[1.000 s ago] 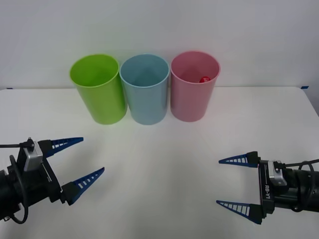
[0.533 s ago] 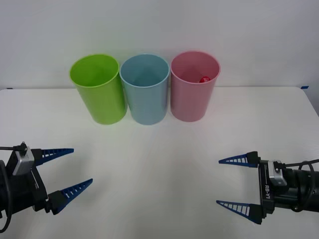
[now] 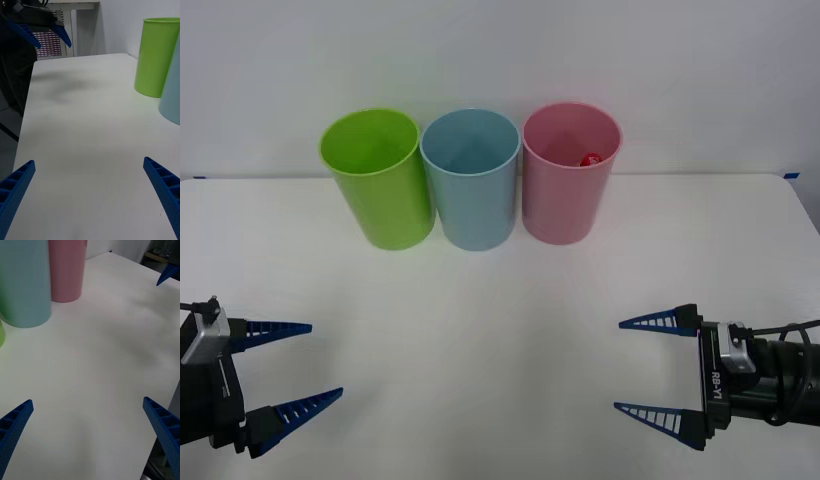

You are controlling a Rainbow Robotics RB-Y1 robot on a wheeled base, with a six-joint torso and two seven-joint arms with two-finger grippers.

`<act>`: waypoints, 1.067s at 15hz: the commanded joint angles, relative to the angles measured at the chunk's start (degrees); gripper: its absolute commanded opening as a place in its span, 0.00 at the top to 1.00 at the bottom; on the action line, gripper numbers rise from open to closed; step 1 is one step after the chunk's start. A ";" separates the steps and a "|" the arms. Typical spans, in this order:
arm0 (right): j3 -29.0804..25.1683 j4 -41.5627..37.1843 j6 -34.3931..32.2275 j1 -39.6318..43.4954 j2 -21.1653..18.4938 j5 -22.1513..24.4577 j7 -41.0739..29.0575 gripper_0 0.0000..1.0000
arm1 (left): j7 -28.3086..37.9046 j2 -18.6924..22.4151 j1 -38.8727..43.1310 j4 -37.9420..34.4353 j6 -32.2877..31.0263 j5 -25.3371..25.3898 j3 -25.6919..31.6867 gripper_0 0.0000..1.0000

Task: Put cans in the blue bin and PET bottles in the pink bin and trash in the green bin.

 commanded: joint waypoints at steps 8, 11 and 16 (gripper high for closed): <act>0.00 0.00 0.00 0.00 0.00 0.00 0.00 0.00 | 1.18 0.09 -0.02 0.03 0.07 6.17 -1.34 0.00; 0.00 0.00 0.00 0.00 0.00 0.00 0.00 0.00 | 1.27 0.79 0.06 0.03 -0.02 5.99 -1.34 0.00; 0.00 0.00 0.00 0.00 0.00 0.00 0.00 0.00 | 1.09 0.79 0.15 0.20 -0.02 4.85 -1.43 0.00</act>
